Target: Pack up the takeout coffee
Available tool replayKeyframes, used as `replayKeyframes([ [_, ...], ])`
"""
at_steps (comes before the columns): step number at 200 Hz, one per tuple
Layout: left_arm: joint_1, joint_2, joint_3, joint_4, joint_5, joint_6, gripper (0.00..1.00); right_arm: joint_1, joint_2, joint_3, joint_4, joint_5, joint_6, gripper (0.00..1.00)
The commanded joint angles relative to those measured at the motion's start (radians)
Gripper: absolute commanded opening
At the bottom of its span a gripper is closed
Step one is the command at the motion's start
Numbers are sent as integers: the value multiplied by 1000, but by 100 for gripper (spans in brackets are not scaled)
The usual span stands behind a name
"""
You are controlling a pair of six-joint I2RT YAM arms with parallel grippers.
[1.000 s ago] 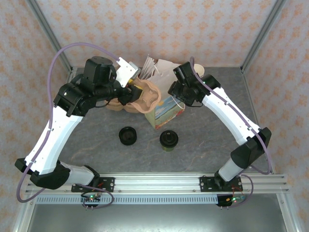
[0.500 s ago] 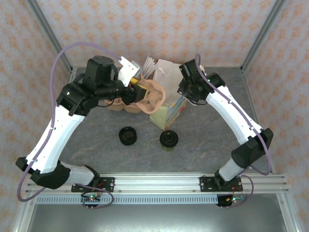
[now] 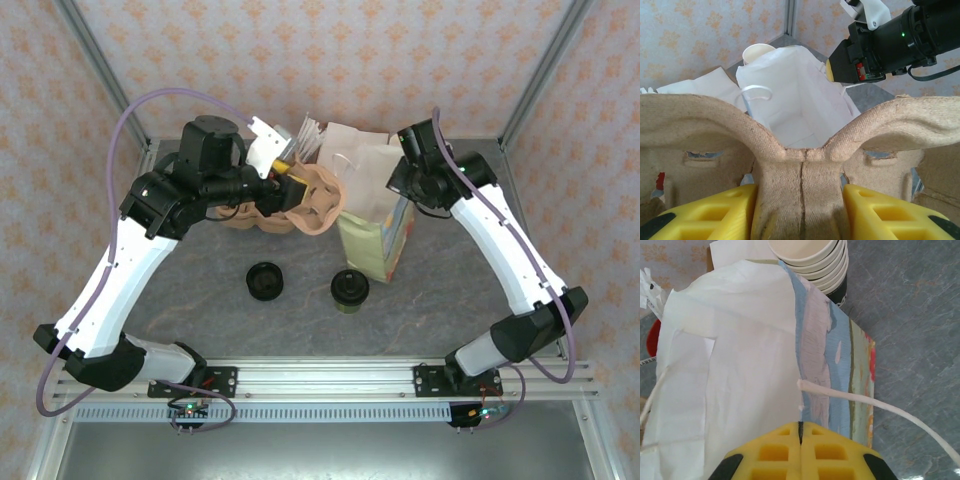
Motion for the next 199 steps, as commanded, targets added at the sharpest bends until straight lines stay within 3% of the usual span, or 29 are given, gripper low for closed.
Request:
replayKeyframes([
  [1,-30,14,38,37,28,-6,46,-9,-53,20,-54,15,-66,0],
  [78,-146,122,147,64,62,-12,46,-16,-132,54,-214,41,-268,0],
  [123,-197,195,169,111,106,-13,46,-16,-205,-30,-178,-75,-362,0],
  [167,-207,267,167,136,279,44,46,-15,-267,-114,-119,-179,-430,0],
  [199,-208,327,211,52,386,137,46,-16,-290,-139,-105,-193,-472,0],
])
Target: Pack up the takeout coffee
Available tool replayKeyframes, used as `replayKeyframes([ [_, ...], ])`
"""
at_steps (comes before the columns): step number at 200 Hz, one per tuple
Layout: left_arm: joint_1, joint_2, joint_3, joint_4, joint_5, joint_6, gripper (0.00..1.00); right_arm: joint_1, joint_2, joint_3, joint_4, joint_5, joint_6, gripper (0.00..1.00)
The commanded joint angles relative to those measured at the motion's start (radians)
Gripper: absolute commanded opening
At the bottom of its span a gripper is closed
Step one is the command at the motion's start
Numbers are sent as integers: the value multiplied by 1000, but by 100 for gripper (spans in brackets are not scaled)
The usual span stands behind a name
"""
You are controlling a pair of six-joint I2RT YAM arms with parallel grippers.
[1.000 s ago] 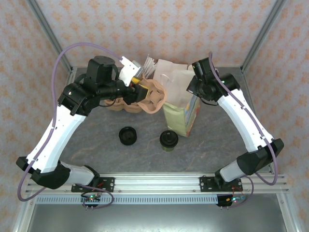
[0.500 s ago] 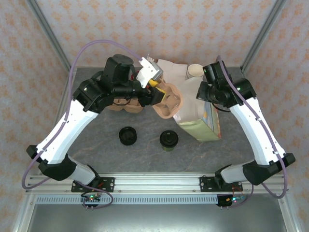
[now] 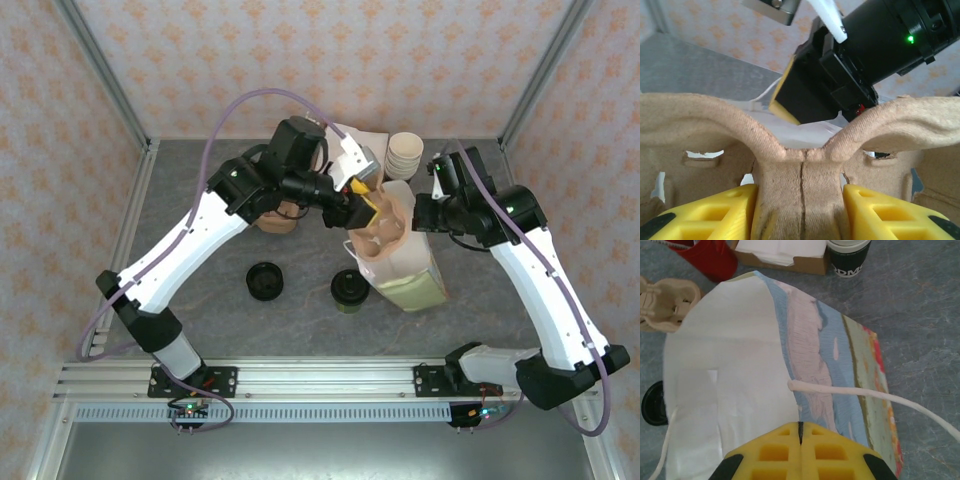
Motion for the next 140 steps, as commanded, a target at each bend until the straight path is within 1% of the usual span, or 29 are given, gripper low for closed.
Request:
replayKeyframes([
  [1,-6,27,63,-37,131,88,47,-4,-27,-16,34,-29,-61,0],
  [18,-6,60,87,-78,166,120,46,-5,-26,-18,39,-41,-70,0],
  [60,-7,109,83,-124,239,156,46,-4,-28,-25,47,-43,-70,0],
  [93,-6,134,75,-148,272,179,46,-4,-35,-27,61,-54,-68,0],
  [140,-7,184,70,-185,285,210,45,-4,-35,-41,77,-82,-66,0],
])
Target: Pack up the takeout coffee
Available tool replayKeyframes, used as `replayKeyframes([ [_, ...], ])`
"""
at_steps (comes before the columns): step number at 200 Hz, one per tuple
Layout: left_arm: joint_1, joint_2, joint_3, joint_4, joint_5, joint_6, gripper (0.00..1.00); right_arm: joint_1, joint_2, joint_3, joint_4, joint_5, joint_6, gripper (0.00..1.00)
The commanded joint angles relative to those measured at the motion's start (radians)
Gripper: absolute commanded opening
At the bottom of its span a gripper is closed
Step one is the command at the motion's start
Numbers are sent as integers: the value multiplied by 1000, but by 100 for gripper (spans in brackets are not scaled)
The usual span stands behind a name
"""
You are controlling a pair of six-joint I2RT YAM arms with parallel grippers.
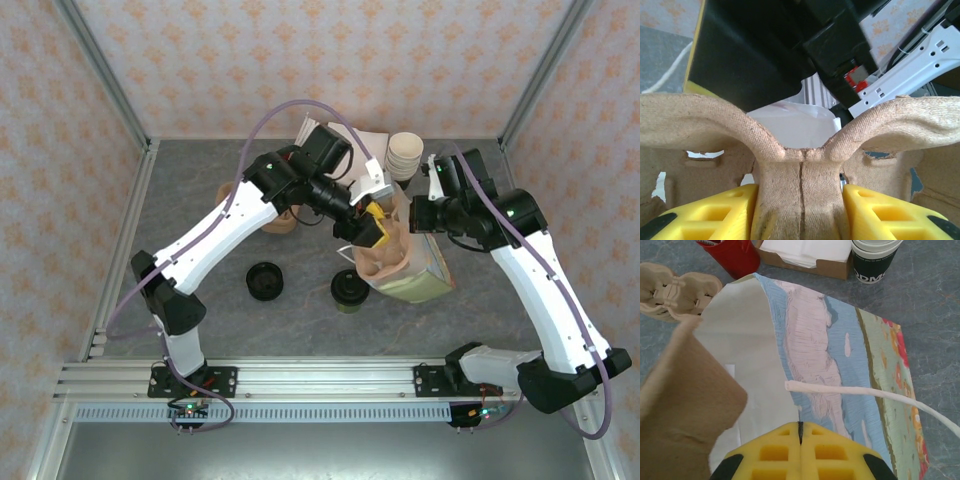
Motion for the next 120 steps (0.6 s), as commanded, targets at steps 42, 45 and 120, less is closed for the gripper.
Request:
replayKeyframes([
  [42,-4,57,7,-47,47,38,45,-5,-48,-29,29,-20,-8,0],
  [45,-2,59,6,-47,46,38,45,-5,-49,-30,30,-20,-8,0],
  [120,34,121,29,-38,-25,14,44,-5,-64,-55,27,-69,-20,0],
])
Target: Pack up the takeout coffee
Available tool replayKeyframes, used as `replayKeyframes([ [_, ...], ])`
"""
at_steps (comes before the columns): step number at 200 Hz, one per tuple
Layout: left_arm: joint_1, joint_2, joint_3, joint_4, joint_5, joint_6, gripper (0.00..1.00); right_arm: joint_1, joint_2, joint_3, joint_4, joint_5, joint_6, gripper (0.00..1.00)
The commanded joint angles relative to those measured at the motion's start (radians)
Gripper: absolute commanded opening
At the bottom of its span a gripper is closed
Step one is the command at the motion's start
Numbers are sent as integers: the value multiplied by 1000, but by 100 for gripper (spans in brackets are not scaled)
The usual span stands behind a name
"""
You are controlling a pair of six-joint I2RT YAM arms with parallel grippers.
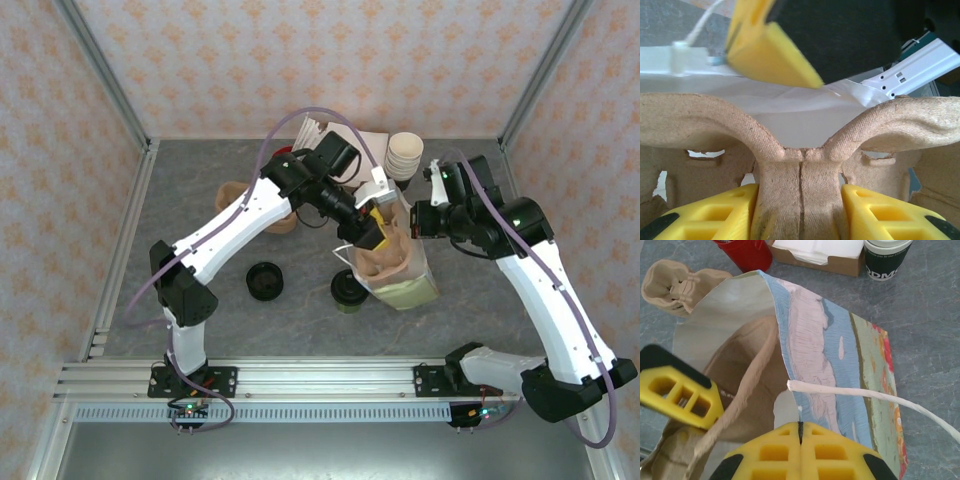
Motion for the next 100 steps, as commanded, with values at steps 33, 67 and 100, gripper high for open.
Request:
replayKeyframes([
  [33,12,64,22,-6,-80,9,44,-4,-17,-36,23,-63,-20,0],
  [67,13,70,-11,12,-99,27,44,-5,-17,-50,27,-85,-28,0],
  [100,11,80,-18,20,-112,37,43,-5,-17,-58,38,-94,-25,0],
])
